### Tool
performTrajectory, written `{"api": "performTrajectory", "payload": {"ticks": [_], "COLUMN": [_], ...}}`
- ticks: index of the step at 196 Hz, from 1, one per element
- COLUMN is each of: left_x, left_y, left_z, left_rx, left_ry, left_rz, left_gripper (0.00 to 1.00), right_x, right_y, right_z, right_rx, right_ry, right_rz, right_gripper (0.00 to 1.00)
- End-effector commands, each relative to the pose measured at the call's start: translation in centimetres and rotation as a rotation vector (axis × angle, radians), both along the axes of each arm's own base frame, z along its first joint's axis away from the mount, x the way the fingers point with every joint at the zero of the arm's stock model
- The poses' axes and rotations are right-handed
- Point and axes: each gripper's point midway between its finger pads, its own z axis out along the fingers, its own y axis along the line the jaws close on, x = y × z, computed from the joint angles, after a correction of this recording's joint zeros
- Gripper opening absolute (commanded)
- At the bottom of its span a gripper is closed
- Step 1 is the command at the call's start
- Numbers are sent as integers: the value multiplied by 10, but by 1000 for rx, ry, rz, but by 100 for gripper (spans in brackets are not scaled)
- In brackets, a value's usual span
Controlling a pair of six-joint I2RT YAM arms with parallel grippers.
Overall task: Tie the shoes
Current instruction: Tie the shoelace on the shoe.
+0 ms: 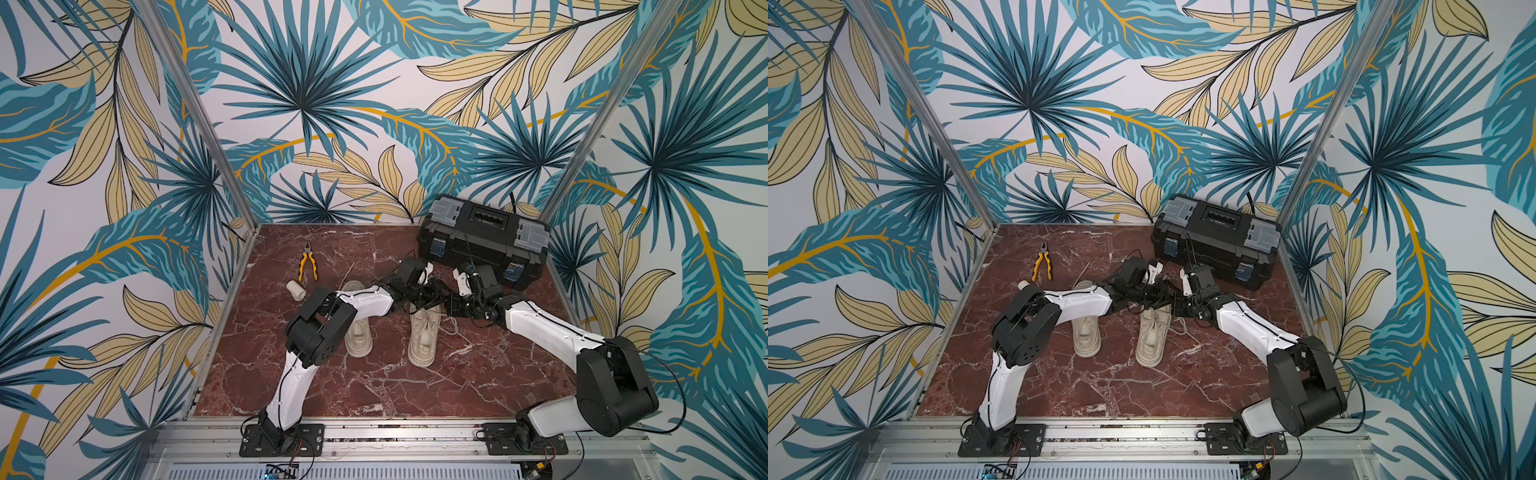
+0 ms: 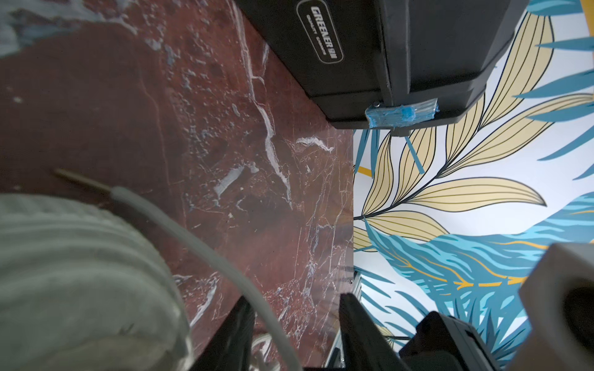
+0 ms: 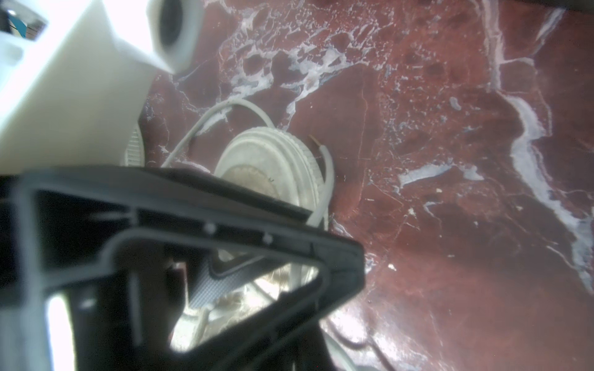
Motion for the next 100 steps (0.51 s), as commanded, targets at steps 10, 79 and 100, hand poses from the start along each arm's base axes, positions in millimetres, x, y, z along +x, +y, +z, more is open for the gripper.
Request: {"api": "performTrajectory", "payload": {"ticks": [10, 79, 100], "left_x": [3, 13, 14], "left_y": [-6, 18, 23], "left_z": [12, 21, 21], "left_rx": [-30, 25, 46], "left_ry": [-41, -102, -115], "left_rz": [-13, 34, 37], "left_gripper": [31, 0, 0], "right_x": [-4, -51, -76], "right_y": [-1, -55, -64], "right_z": [1, -2, -18], "right_rx": [1, -209, -216], "right_ry": [-4, 115, 199], "right_rz": [-4, -102, -139], "right_gripper": [3, 38, 39]}}
